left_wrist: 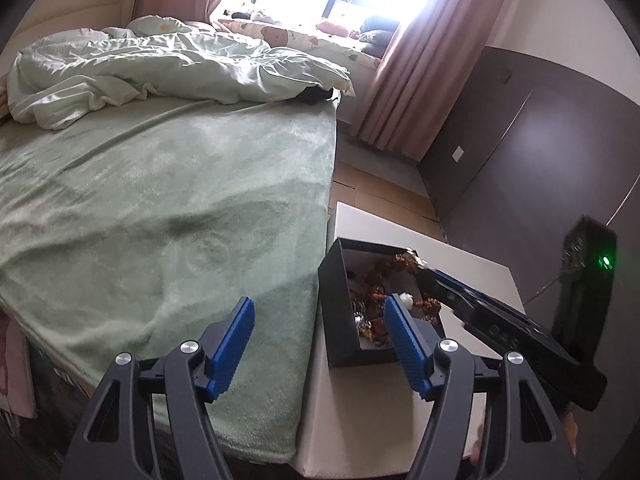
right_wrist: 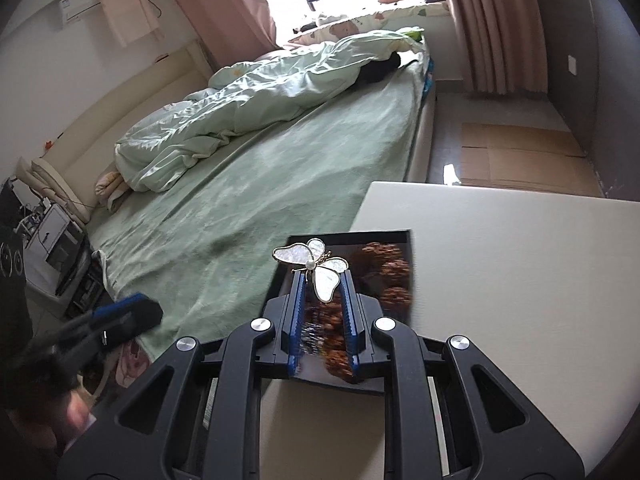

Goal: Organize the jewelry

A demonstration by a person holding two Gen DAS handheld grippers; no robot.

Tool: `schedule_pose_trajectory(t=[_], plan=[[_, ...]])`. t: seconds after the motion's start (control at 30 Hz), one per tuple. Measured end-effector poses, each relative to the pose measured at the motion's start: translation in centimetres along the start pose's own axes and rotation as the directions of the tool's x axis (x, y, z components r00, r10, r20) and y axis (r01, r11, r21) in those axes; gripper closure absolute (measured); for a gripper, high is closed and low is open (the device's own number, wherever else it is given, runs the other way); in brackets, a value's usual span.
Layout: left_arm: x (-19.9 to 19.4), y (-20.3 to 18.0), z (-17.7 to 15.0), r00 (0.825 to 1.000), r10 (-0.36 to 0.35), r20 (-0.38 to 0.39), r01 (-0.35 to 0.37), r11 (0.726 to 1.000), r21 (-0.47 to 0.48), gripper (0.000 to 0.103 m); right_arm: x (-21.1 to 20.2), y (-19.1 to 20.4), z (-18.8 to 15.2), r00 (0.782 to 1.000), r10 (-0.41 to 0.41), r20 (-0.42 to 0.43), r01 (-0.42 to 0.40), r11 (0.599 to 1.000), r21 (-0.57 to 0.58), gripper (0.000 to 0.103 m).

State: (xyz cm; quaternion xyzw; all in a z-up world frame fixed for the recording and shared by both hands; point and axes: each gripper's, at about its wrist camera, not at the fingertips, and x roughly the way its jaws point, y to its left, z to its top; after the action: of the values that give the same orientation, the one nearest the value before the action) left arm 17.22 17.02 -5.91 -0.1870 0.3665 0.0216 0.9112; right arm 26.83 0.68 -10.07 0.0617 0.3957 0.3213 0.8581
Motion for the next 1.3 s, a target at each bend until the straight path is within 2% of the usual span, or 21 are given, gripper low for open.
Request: schedule_pose_trajectory(t=[0.07, 0.1, 0.13, 0.17, 0.23, 0.37, 0.57, 0.63, 0.9, 1.0, 1.07, 1.1, 1.23, 1.3], plan=[[-0.1, 0.2, -0.4, 1.000, -0.005, -0.002, 0.005, 1.000, -0.006, 0.038, 0.6, 0.3, 0.1, 0.998, 0.061, -0.012, -0.060, 0.998, 0.017, 0.084], [-0.1, 0.3, -0.6, 1.000, -0.006, -0.003, 0.006, 1.000, -0.013, 0.038, 0.8, 0.6, 0.1, 0.998, 0.065, -0.016, -0.065, 0.998, 0.013, 0.068], [-0.2, 0.5, -0.8, 1.000, -0.006, -0.003, 0.006, 1.000, -0.018, 0.038, 0.9, 0.8, 0.1, 0.999, 0.040, -0.025, -0.040, 0.999, 0.010, 0.040], [-0.3, 0.7, -0.9, 1.000, -0.008, -0.003, 0.007, 1.000, -0.026, 0.038, 0.8, 0.6, 0.0, 1.000, 0.025, -0.017, -0.024, 1.000, 0.018, 0.035], [-0.6, 1.0, -1.3, 1.000, -0.017, -0.003, 0.017, 0.999, -0.035, 0.038, -0.3, 0.1, -0.1, 0.999, 0.018, 0.026, -0.019, 0.999, 0.039, 0.035], [-1.6, 0.7, -1.9, 0.999, -0.038, 0.008, 0.039, 0.999, -0.030, 0.038, -2.6, -1.6, -0.6, 0.998, 0.018, 0.056, -0.022, 0.997, 0.075, 0.035], [-3.8, -0.5, -2.7, 0.997, -0.071, 0.040, 0.072, 0.997, -0.040, 0.033, -6.8, -3.4, -1.9, 0.995, -0.058, 0.079, 0.050, 0.994, 0.094, 0.034], [-4.9, -1.3, -3.1, 0.995, -0.078, 0.058, 0.080, 0.997, -0.025, 0.029, -8.4, -3.6, -2.7, 0.993, -0.084, 0.082, 0.076, 0.992, 0.097, 0.028], [-8.7, -5.4, -4.2, 0.988, -0.129, 0.087, 0.126, 0.991, 0.042, 0.024, -14.7, -3.9, -6.2, 0.986, -0.140, 0.089, 0.127, 0.983, 0.131, 0.022], [-10.6, -7.4, -4.5, 0.983, -0.143, 0.112, 0.135, 0.988, 0.078, 0.017, -17.5, -3.9, -6.9, 0.978, -0.182, 0.105, 0.168, 0.977, 0.132, 0.021], [-11.5, -8.5, -4.7, 0.981, -0.153, 0.120, 0.142, 0.985, 0.100, 0.016, -19.0, -3.8, -7.2, 0.975, -0.192, 0.115, 0.177, 0.975, 0.131, 0.018], [-11.9, -9.1, -4.8, 0.980, -0.156, 0.123, 0.142, 0.983, 0.112, 0.015, -20.0, -3.7, -7.4, 0.971, -0.205, 0.120, 0.189, 0.973, 0.131, 0.015], [-14.2, -11.4, -5.5, 0.978, -0.149, 0.149, 0.125, 0.978, 0.165, 0.008, -22.9, -3.3, -7.9, 0.960, -0.237, 0.146, 0.220, 0.968, 0.124, 0.013], [-15.1, -12.2, -6.0, 0.976, -0.146, 0.160, 0.115, 0.975, 0.188, 0.008, -24.1, -3.1, -8.4, 0.959, -0.244, 0.147, 0.227, 0.966, 0.125, 0.010]])
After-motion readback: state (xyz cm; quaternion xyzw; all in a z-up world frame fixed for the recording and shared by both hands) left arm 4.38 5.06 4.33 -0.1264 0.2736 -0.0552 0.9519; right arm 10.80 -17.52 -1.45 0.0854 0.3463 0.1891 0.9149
